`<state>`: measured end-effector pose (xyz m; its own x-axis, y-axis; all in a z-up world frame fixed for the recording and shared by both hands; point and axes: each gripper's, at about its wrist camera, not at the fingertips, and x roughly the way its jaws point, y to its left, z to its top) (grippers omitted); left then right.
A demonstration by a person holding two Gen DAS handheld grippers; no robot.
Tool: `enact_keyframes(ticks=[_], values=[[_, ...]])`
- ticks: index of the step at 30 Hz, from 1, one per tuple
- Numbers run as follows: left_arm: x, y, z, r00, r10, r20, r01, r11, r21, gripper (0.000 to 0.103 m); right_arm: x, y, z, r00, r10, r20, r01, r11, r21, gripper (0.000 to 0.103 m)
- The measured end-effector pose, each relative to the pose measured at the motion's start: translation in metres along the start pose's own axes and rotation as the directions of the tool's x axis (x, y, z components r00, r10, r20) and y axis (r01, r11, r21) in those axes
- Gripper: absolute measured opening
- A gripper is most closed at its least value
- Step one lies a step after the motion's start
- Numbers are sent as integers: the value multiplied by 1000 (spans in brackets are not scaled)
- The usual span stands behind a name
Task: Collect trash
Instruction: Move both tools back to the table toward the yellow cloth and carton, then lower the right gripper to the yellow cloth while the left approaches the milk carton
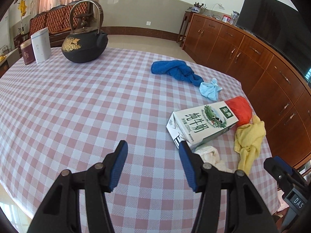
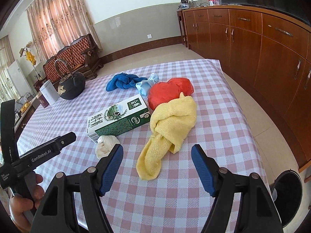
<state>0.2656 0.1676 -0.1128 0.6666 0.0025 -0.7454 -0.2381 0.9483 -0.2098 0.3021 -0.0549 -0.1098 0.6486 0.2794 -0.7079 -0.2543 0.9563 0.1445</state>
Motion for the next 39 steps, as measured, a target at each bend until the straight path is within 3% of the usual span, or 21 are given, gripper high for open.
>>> enact_keyframes(ticks=[9, 19, 26, 34, 39], values=[[26, -7, -2, 999, 3, -41, -3, 1000, 11, 56, 30, -2, 6, 999, -2, -32, 2, 1000, 11, 74], [18, -44, -19, 994, -79, -76, 87, 992, 97, 56, 40, -15, 7, 998, -31, -48, 32, 999, 23, 74], [20, -63, -21, 986, -133, -97, 142, 986, 92, 56, 37, -35, 5, 997, -51, -53, 54, 997, 54, 74], [4, -26, -12, 999, -49, -6, 49, 999, -4, 56, 30, -31, 8, 999, -39, -34, 41, 998, 46, 74], [18, -16, -9, 1000, -22, -16, 22, 999, -29, 56, 36, -24, 8, 999, -34, -40, 36, 999, 39, 74]])
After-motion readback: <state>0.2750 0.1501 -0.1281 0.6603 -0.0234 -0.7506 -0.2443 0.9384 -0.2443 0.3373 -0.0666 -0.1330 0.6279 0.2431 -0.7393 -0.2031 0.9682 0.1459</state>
